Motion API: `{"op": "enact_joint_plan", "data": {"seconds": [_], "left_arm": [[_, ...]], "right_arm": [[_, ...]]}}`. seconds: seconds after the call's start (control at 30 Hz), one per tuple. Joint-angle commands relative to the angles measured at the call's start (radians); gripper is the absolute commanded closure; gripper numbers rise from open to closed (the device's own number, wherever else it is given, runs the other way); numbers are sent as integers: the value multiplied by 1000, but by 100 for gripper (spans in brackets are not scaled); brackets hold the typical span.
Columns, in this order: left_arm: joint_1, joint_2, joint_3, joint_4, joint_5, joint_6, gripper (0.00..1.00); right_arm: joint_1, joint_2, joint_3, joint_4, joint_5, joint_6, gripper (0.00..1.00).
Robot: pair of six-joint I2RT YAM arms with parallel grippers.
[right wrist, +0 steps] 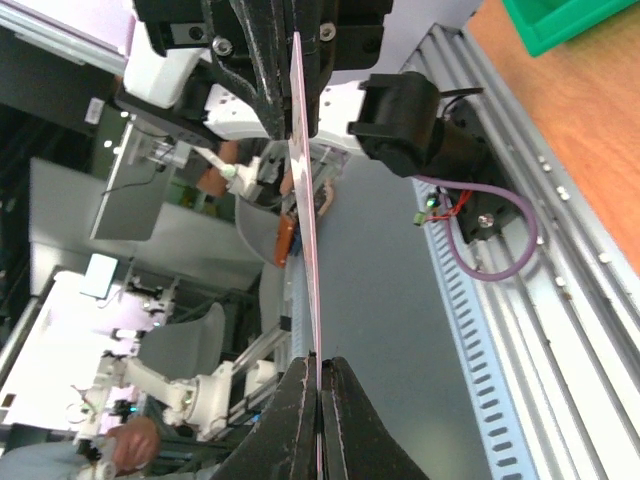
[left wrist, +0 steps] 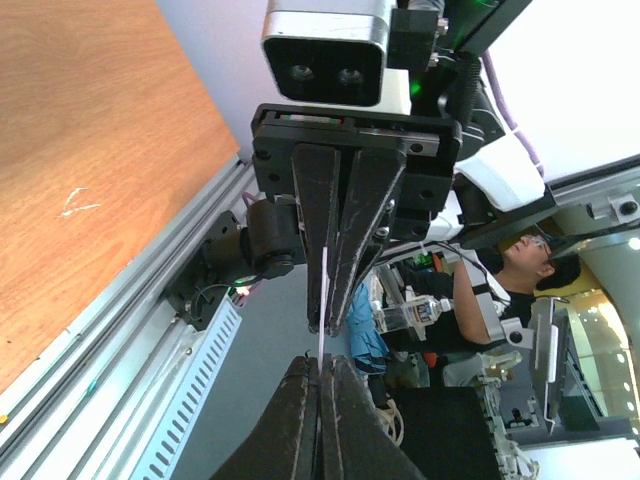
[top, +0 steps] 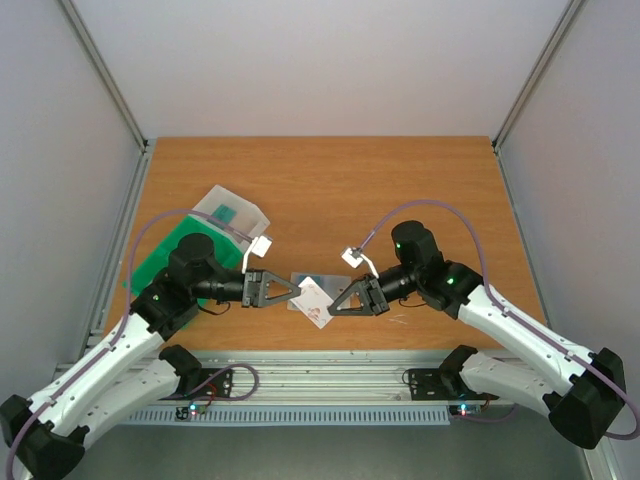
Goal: Take the credit cards out of the card holder
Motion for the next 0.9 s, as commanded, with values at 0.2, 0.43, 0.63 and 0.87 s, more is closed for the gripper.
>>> {"op": "enact_joint_plan", "data": {"seconds": [0.2,0.43,0.63,0.87], "left_arm": [[4,-5,92,-206,-245,158,100],[3,-88,77,-240,-506,143,100],[5,-145,84,-392,-883,140,100],[9,-128,56,-429,-1200,72,100]], "right_arm": [[5,-47,63,-155,326,-61,74],[4,-97,48,-127,455,12,27],[5,-115,43,-109,497,49,2],[4,-133,31,-104,518,69,2]]}}
